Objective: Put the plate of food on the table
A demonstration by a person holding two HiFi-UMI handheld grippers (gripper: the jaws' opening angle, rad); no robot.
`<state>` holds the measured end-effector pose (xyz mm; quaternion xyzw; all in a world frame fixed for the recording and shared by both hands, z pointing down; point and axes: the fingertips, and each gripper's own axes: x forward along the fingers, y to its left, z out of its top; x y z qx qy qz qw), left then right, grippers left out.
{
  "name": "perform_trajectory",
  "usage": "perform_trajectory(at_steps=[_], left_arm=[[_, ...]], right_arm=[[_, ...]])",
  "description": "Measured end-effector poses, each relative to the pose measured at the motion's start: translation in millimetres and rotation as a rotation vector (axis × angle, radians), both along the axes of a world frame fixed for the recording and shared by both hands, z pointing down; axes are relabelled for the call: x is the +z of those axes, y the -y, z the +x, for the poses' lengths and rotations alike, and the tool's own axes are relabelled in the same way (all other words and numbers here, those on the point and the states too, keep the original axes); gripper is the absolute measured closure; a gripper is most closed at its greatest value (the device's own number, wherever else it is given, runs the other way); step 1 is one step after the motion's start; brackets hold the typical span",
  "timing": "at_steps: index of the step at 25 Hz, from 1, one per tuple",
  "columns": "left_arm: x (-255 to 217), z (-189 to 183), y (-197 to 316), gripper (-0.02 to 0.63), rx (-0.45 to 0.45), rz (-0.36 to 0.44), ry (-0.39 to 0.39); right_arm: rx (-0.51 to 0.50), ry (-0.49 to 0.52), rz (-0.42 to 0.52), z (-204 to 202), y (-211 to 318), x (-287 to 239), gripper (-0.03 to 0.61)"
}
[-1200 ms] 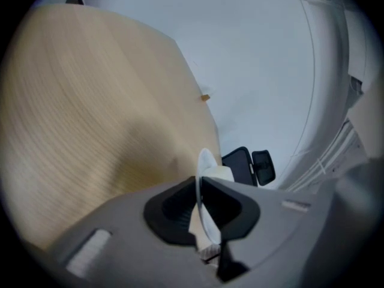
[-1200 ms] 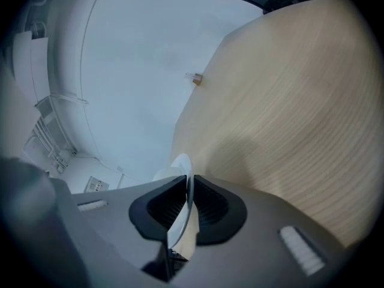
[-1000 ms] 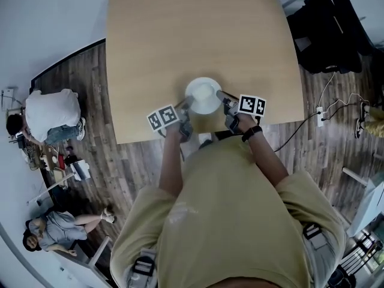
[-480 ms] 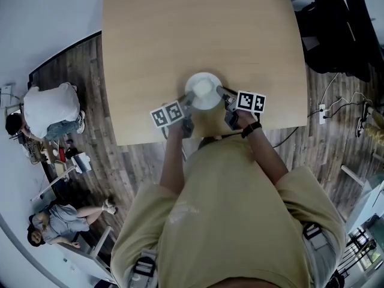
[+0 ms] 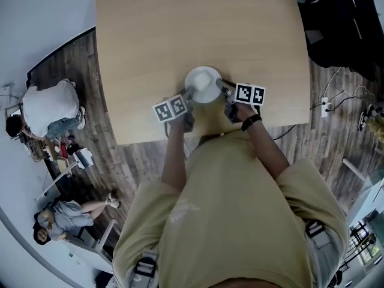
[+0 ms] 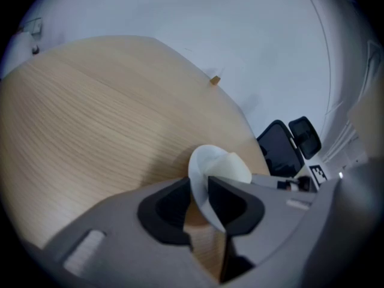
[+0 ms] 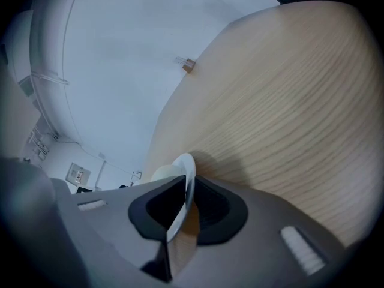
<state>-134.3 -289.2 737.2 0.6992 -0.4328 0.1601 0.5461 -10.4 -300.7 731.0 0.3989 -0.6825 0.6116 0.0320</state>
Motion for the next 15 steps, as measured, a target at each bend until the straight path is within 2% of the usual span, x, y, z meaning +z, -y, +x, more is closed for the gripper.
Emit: perform_trajectory(at_steps=[15], left_arm=[[5.8,6.9,-4.6,0.52,0.009,-0.004,0.111]], right_arm=[[-0.054,-0.074,0.01,10.0,2.6,9.4,0.529]])
